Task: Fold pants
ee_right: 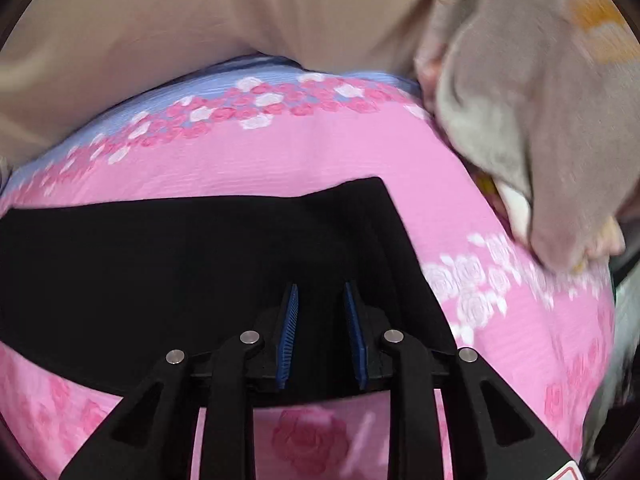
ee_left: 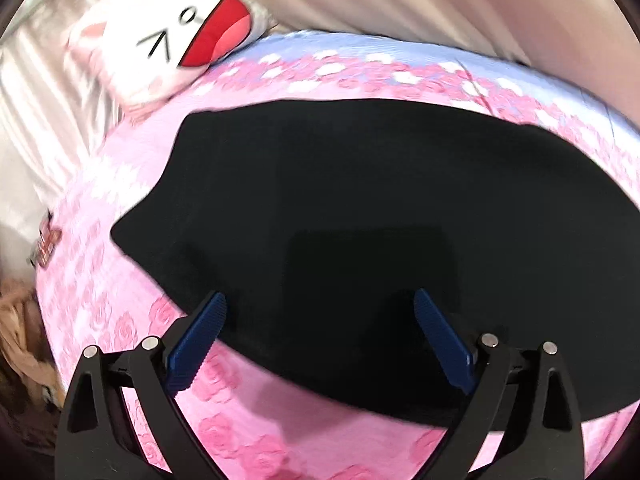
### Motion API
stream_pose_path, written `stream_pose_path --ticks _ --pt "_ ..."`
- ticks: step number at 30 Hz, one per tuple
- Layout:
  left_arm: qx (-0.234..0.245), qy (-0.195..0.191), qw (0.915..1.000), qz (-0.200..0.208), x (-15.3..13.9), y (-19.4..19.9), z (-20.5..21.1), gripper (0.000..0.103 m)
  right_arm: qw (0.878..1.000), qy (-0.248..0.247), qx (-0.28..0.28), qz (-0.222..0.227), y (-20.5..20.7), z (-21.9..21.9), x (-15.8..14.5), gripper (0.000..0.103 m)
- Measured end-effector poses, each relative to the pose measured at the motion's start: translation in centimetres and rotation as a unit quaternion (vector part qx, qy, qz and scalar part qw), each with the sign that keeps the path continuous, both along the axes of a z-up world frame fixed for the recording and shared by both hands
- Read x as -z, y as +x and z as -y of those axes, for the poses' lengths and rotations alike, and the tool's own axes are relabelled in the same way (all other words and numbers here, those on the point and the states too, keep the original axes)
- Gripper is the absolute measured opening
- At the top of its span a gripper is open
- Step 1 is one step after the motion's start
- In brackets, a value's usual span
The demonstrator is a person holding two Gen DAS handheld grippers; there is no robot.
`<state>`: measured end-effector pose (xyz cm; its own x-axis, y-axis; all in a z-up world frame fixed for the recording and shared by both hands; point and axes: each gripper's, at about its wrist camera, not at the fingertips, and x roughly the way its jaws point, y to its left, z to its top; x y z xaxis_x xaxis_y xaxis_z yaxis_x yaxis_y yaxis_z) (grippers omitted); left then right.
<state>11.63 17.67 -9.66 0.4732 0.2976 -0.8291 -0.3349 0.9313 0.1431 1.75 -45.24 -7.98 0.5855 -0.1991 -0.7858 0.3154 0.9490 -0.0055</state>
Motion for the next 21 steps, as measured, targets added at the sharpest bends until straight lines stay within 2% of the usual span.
stream_pose_path --ticks 1,2,5,8,10,13,15,17,21 --pt "-0.002 -0.008 0.9999 0.007 -0.5 -0.7 -0.8 0.093 1.000 -0.003 0.021 0.003 -0.5 -0.7 -1.2 0.027" --pt "-0.004 -0.008 0.9999 0.014 -0.8 -1.2 -1.3 0.093 0.999 -0.007 0.018 0.031 -1.3 -2.0 -2.8 0.029" --pt "-0.004 0.018 0.9993 0.033 -1.9 -2.7 -2.0 0.093 0.996 -0.014 -0.041 0.076 -2.3 -8.0 -5.7 0.029" --pt "0.012 0.041 0.9978 0.050 -2.5 -3.3 -0.8 0.093 0.989 -0.020 -0.113 0.093 -1.7 -15.1 -6.4 0.029" --pt "0.031 0.047 0.9968 0.056 -2.6 -3.4 0.3 0.093 0.982 0.000 -0.165 0.091 -0.9 -20.1 -6.0 0.029" --pt "0.054 0.056 0.9951 0.061 -2.5 -3.4 1.7 0.093 0.973 0.016 -0.222 0.067 1.0 -27.4 -4.0 0.029" --pt "0.061 0.051 0.9951 0.059 -2.4 -3.1 1.8 0.093 0.966 0.035 -0.249 0.051 1.7 -30.9 -3.0 0.029" --pt "0.056 0.048 0.9955 0.060 -2.3 -3.0 1.3 0.093 0.955 0.057 -0.289 0.037 2.9 -35.3 -2.2 0.029" --pt "0.038 0.045 0.9972 0.046 -1.6 -2.4 -0.8 0.093 0.930 0.036 -0.364 0.032 5.9 -42.2 -2.9 0.029"
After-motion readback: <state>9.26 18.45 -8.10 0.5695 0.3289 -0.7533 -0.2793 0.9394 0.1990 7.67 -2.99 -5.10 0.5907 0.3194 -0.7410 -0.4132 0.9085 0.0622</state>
